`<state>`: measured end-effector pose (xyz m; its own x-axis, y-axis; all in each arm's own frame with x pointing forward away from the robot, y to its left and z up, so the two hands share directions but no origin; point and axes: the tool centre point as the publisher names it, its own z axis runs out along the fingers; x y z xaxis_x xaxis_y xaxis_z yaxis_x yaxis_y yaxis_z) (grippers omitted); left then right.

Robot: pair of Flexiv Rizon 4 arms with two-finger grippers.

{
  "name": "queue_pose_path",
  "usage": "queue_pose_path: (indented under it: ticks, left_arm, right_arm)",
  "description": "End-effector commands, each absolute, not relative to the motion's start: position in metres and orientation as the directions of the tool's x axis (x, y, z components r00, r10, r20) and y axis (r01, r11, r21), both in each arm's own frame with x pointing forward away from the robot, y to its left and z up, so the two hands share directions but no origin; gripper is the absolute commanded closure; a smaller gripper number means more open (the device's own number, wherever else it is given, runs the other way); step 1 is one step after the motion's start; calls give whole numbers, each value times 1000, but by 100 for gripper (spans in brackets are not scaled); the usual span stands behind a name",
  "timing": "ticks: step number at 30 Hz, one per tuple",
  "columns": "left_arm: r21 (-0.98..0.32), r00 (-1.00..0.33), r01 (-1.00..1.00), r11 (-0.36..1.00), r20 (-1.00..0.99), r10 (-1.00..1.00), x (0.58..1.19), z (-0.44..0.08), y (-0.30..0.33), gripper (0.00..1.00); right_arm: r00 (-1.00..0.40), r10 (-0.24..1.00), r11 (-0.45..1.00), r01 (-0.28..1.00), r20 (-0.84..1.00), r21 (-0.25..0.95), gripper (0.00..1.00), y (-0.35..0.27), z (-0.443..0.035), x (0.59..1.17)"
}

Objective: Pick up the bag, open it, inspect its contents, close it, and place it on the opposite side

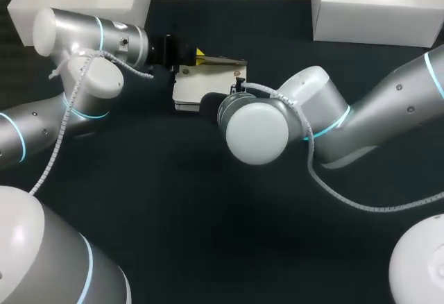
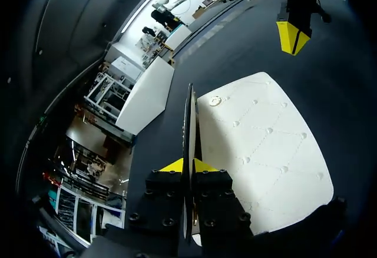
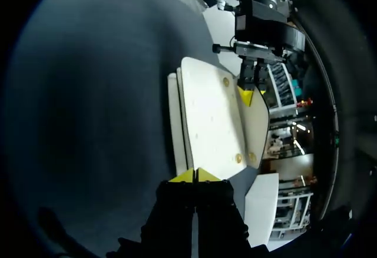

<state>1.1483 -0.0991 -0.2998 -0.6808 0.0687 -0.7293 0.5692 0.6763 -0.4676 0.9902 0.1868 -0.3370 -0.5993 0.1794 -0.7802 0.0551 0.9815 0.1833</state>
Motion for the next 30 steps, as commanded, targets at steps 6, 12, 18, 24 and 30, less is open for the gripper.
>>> queue_pose_path:
  ticks: [6, 12, 18, 24, 30]
  left_arm:
    - [-462, -663, 563, 685, -747, 41, 1136, -303, -99, 100]
    - [-468, -670, 566, 679, -741, 48, 1135, -306, -98, 100]
    - [-466, -672, 574, 673, -738, 62, 1134, -307, -99, 100]
    - [-460, -669, 583, 669, -740, 75, 1133, -307, -99, 100]
    - [-462, -672, 587, 665, -736, 82, 1133, -307, -100, 100]
  right_arm:
    - [-555, 183, 981, 55, -811, 184, 70, 193, -355, 996]
    - [-542, 183, 982, 58, -820, 181, 59, 189, -359, 997]
    - [-524, 187, 981, 62, -831, 182, 58, 180, -363, 1002]
    - [-513, 178, 983, 47, -840, 179, 55, 178, -364, 1009]
    - [-493, 162, 984, 12, -855, 180, 49, 181, -364, 1012]
